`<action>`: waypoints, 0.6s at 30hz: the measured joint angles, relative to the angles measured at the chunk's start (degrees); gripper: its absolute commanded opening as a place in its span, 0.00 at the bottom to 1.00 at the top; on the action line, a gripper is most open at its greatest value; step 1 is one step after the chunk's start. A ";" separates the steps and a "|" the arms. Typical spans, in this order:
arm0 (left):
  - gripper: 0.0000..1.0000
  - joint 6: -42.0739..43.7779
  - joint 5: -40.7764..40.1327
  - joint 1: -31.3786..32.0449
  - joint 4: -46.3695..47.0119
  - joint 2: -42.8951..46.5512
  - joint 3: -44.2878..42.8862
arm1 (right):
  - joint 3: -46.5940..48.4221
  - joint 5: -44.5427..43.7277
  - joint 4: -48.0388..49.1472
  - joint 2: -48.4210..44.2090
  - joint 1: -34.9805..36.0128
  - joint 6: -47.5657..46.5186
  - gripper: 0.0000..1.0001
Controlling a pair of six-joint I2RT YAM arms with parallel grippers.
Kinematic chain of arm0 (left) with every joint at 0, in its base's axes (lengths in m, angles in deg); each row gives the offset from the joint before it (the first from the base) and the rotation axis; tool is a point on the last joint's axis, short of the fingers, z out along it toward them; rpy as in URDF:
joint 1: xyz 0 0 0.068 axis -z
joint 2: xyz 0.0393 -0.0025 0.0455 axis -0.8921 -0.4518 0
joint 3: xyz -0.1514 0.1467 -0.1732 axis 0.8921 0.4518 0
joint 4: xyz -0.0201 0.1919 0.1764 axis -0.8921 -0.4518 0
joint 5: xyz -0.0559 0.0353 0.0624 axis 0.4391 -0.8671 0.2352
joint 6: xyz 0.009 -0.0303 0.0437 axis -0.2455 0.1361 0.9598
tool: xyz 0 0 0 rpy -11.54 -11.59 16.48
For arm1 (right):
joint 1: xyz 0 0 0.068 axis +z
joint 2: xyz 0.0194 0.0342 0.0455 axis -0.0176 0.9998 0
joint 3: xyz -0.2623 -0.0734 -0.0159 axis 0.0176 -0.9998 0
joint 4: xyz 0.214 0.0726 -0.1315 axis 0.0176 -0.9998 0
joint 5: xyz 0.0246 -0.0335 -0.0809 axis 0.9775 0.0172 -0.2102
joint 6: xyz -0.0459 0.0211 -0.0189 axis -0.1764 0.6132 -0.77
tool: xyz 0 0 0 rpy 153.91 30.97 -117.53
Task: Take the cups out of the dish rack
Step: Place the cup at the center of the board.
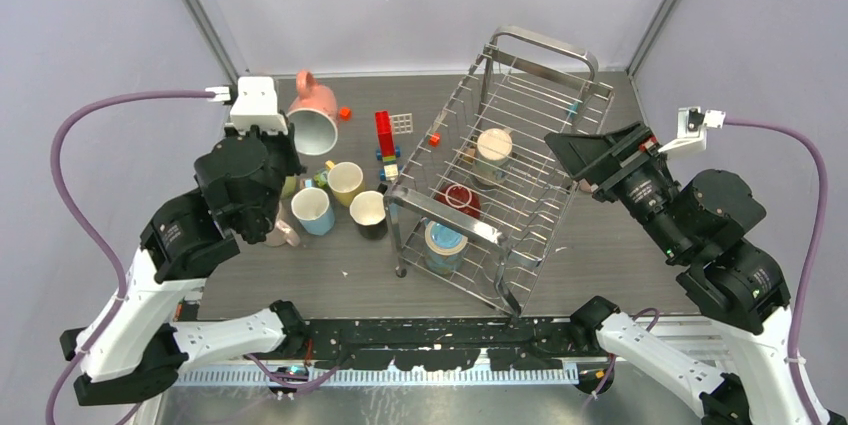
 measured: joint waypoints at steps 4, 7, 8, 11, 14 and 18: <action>0.00 -5.81 0.83 -3.39 -7.93 0.92 2.84 | -0.50 0.50 -1.22 -0.63 0.00 -0.94 1.00; 0.00 -10.38 2.58 -5.86 -12.63 2.40 6.91 | -0.76 0.68 -2.64 -1.11 0.00 -1.49 1.00; 0.00 -11.76 3.17 -6.38 -14.23 2.95 8.31 | -0.79 0.85 -2.95 -1.25 0.00 -1.66 1.00; 0.00 -15.69 4.96 -7.72 -18.67 3.74 11.04 | -1.03 0.92 -4.00 -1.99 0.04 -2.21 1.00; 0.00 -19.71 7.30 -9.14 -22.43 3.69 12.70 | -1.42 0.81 -5.16 -2.56 0.04 -2.71 1.00; 0.00 -23.74 10.43 -10.47 -25.33 3.61 14.93 | -2.21 0.35 -6.75 -2.75 0.07 -3.45 1.00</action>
